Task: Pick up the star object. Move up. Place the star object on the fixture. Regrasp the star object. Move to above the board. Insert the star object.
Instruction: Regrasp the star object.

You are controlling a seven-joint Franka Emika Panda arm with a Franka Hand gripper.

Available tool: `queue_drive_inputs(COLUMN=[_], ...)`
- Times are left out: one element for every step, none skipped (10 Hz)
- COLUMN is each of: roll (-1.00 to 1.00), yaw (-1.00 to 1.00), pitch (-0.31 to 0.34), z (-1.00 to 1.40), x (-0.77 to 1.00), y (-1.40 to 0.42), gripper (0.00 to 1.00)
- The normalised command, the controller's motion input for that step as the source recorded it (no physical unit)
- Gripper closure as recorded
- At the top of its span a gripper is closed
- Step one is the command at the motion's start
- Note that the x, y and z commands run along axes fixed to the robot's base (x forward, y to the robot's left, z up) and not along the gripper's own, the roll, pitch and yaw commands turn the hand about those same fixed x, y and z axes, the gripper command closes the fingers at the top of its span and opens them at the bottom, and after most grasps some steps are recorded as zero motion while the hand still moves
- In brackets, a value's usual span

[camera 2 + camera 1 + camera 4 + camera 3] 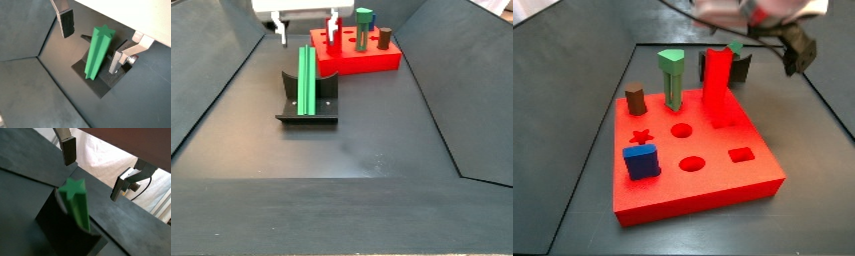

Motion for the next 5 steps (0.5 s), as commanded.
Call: queue_drive_inputs(roll=[0.07, 0.07, 0.07, 0.08, 0.08], yaw=[-0.02, -0.02, -0.02, 0.00, 0.01], pitch=[-0.039, -0.011, 0.005, 0.015, 0.015], z=[-0.86, -0.64, -0.49, -0.34, -0.26], x=[0.11, 0.10, 0.10, 0.08, 0.08], y=[0.01, 0.00, -0.01, -0.01, -0.01], gripper=[0.00, 0.00, 0.00, 0.00, 0.00])
